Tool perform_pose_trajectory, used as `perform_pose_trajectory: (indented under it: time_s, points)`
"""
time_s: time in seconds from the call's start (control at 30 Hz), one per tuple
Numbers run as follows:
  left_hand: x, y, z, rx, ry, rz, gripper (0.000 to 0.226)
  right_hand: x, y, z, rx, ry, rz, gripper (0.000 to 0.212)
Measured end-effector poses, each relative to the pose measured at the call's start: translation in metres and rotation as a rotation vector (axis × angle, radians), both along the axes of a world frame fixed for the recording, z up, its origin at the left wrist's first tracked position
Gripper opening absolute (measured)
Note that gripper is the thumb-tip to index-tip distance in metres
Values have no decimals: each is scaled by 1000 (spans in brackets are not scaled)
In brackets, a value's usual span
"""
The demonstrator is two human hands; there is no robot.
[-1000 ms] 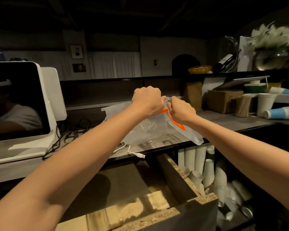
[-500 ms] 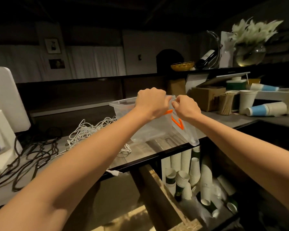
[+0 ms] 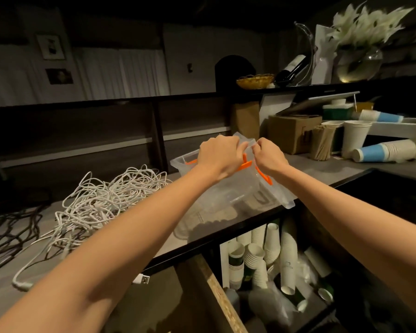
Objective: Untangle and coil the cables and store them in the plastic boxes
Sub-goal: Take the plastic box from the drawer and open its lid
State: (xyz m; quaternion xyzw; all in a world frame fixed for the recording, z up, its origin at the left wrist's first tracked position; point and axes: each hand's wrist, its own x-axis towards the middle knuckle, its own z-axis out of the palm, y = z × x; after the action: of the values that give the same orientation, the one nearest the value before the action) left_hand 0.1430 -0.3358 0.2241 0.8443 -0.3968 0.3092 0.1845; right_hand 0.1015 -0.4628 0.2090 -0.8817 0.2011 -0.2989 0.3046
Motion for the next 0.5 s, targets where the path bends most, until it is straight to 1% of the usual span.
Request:
perform_pose_trajectory:
  time_s: [0.1,0.2,0.3,0.4,0.5]
  points:
    - [20,-6,-11,49,71,-42,38,13,-11,-7,15,32,87,17]
    - [35,-6,-25,228,127,-57,38,22,-15,-22,2,113,151,12]
    - [47,-2,-29,341,149,-70,39,33,-17,-40,-4,173,171,15]
    - [49,4,-23,381,191,-87,38,38,-16,-49,58,215,214,17]
    - [49,14,-18,417,242,-74,41,42,-8,-56,29,262,255,17]
